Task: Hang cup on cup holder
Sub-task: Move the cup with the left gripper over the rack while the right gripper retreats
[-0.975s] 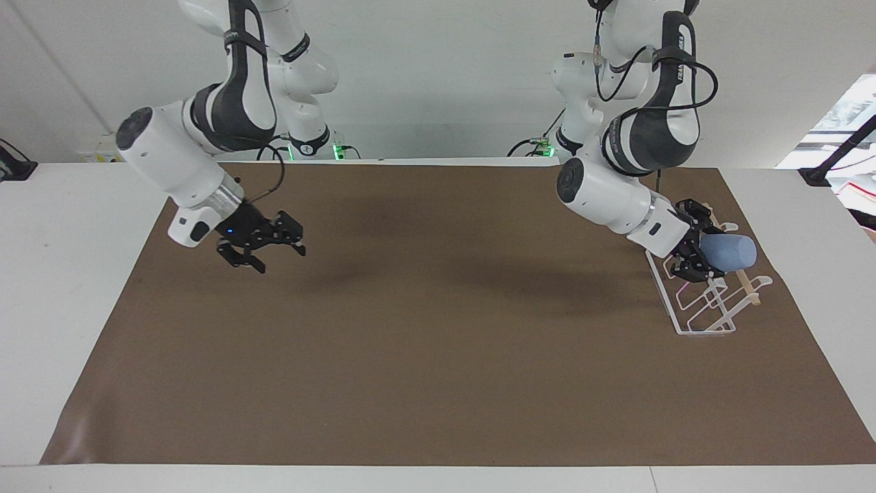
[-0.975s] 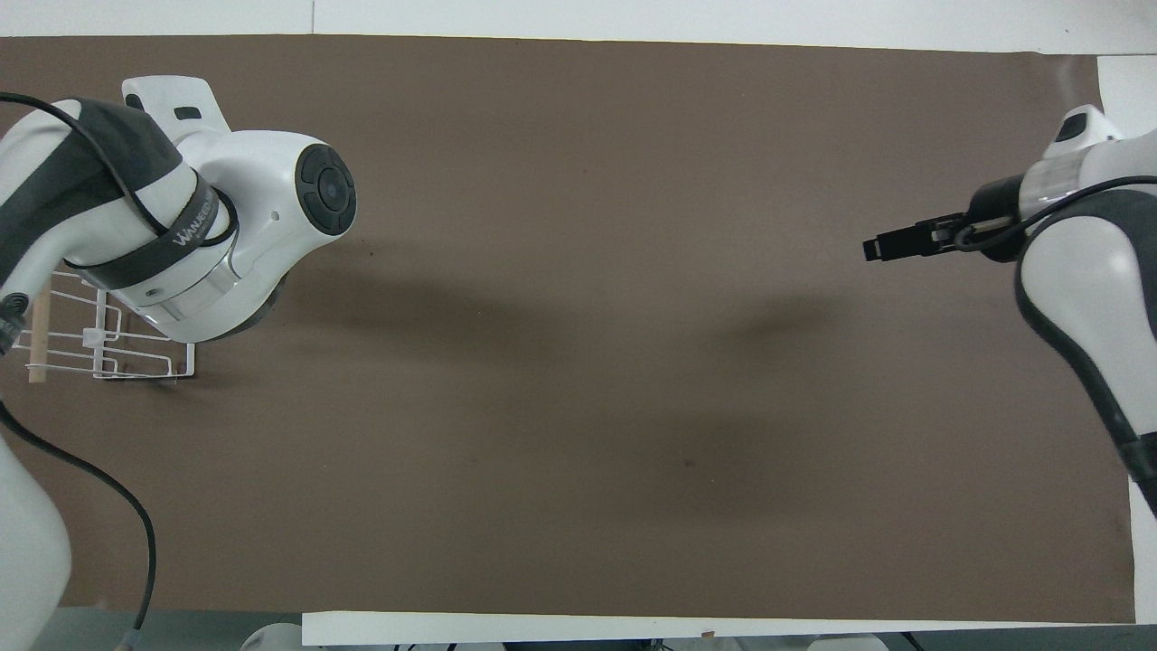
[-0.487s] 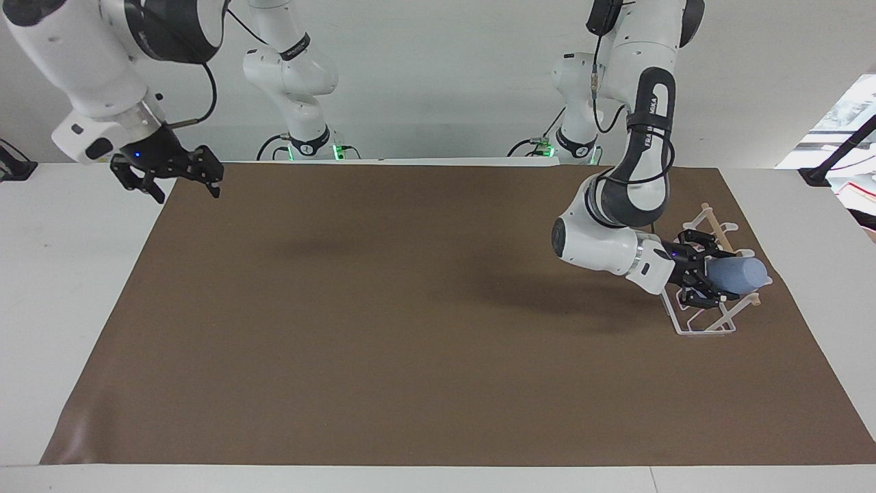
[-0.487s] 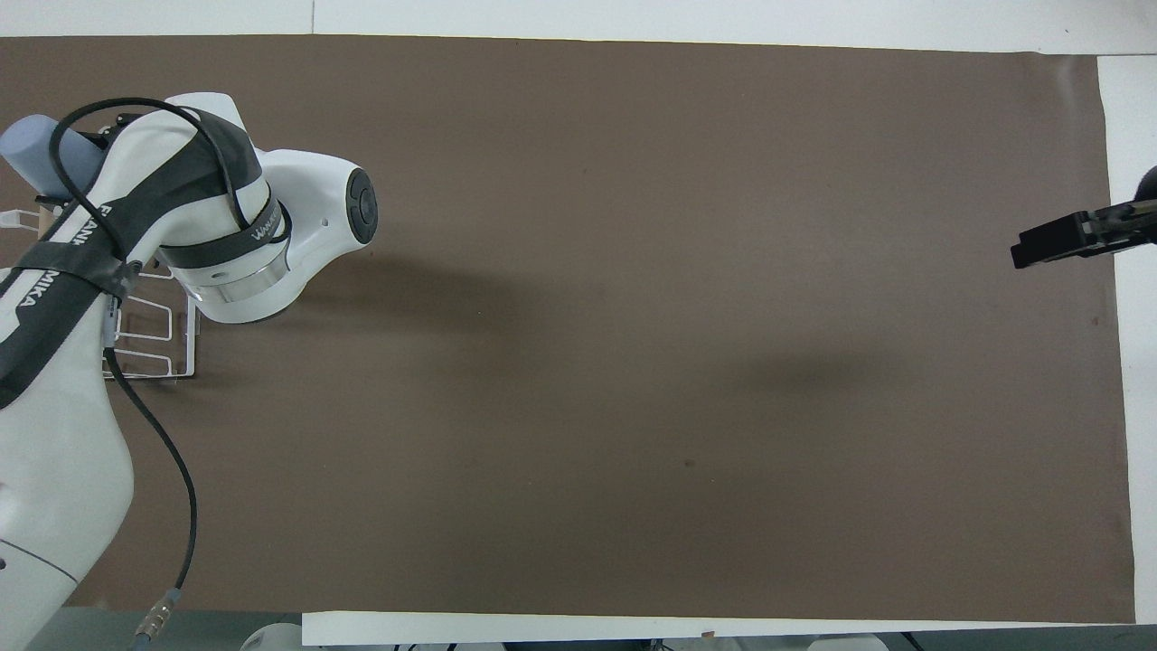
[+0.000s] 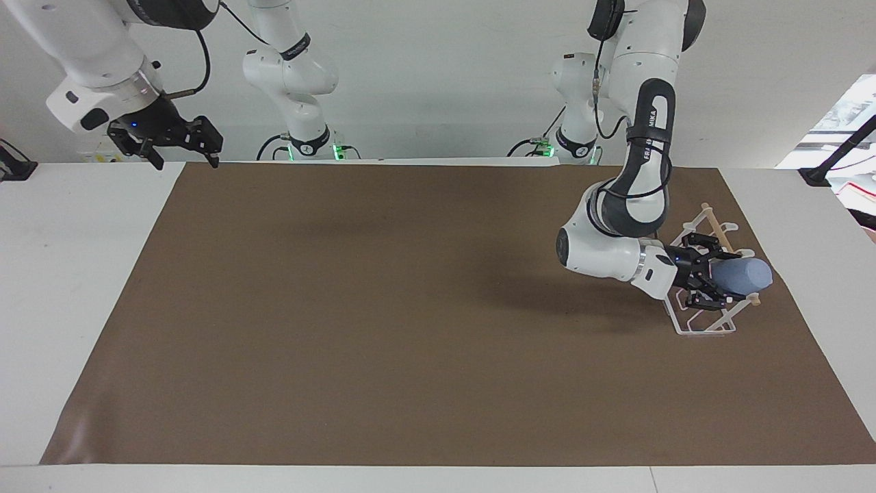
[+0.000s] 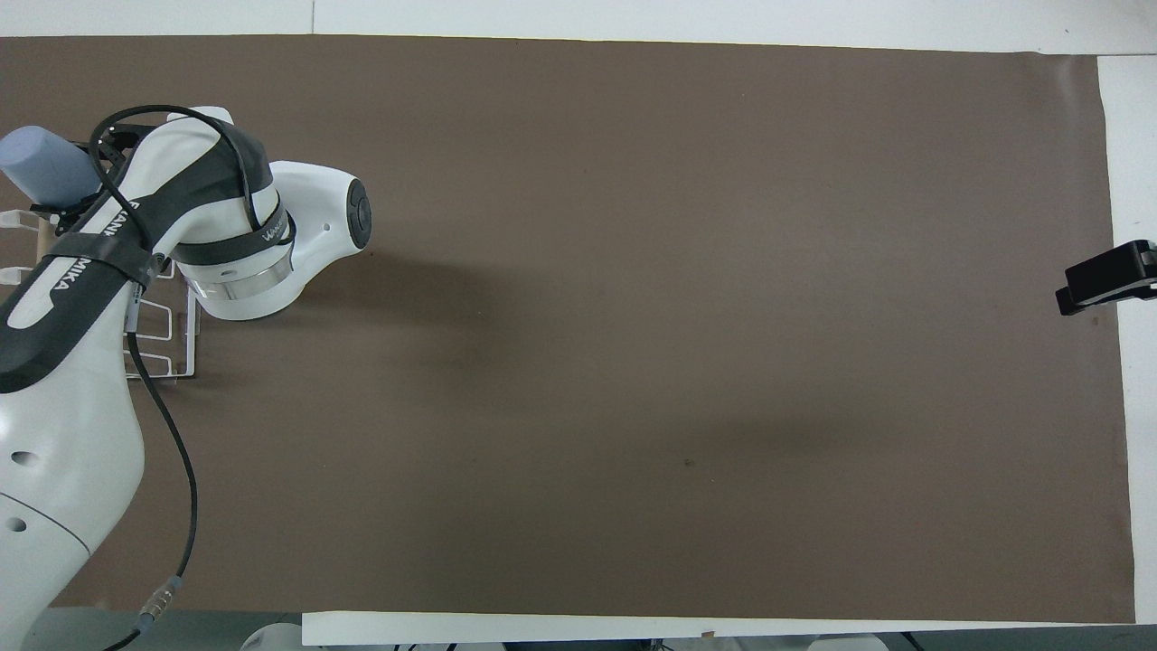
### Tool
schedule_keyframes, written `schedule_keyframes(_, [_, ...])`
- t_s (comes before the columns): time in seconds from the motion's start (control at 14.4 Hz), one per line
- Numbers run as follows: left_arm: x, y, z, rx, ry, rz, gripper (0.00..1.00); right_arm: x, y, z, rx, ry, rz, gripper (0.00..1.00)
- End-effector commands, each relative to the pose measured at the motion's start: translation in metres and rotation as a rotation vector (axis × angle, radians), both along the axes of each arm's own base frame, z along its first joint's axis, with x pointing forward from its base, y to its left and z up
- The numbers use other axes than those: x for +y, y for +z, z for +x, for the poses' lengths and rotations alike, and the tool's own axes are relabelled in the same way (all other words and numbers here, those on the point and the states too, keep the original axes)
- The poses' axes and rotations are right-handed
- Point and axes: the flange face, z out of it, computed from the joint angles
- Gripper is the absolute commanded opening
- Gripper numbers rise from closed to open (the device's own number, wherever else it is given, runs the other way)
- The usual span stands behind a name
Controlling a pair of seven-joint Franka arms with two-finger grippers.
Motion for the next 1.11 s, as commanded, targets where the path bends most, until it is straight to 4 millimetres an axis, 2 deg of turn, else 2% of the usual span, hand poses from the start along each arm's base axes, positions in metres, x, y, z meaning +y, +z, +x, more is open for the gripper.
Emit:
schedule_keyframes(0.0, [0.014,-0.010,-0.014,-0.028,0.004,0.017,0.00,-0.003,0.002,-0.002,0.021,-0.022,-0.021,0.99])
schedule_keyframes(0.28, [0.011,-0.012,-0.015,-0.055,-0.012,-0.010,0.00,-0.009,0.001,-0.001,0.019,-0.031,-0.022,0.99])
schedule_keyframes(0.35, [0.010,-0.014,-0.014,-0.049,-0.016,-0.028,0.09,-0.008,0.001,-0.001,0.018,-0.029,-0.023,0.99])
schedule_keyframes(0.49, [0.015,-0.016,-0.014,-0.041,0.002,-0.049,0.43,-0.012,0.000,0.000,0.018,-0.038,-0.025,0.99])
schedule_keyframes(0.56, [0.018,-0.017,-0.013,-0.039,0.014,-0.062,0.75,-0.016,0.000,0.000,0.020,-0.045,-0.026,0.99])
schedule_keyframes(0.63, [0.018,-0.013,-0.009,-0.043,0.012,-0.068,1.00,-0.013,0.000,0.000,0.018,-0.039,-0.026,0.99])
schedule_keyframes(0.77, [0.025,-0.009,-0.002,-0.056,0.025,-0.077,1.00,-0.014,0.000,-0.001,0.019,-0.043,-0.020,0.99])
schedule_keyframes(0.91, [0.016,0.000,-0.002,-0.069,0.076,-0.110,1.00,-0.014,0.001,-0.001,0.018,-0.041,-0.021,0.99])
schedule_keyframes(1.04, [0.005,0.021,0.004,-0.077,0.105,-0.146,1.00,-0.016,0.000,-0.002,0.024,-0.046,-0.021,0.99])
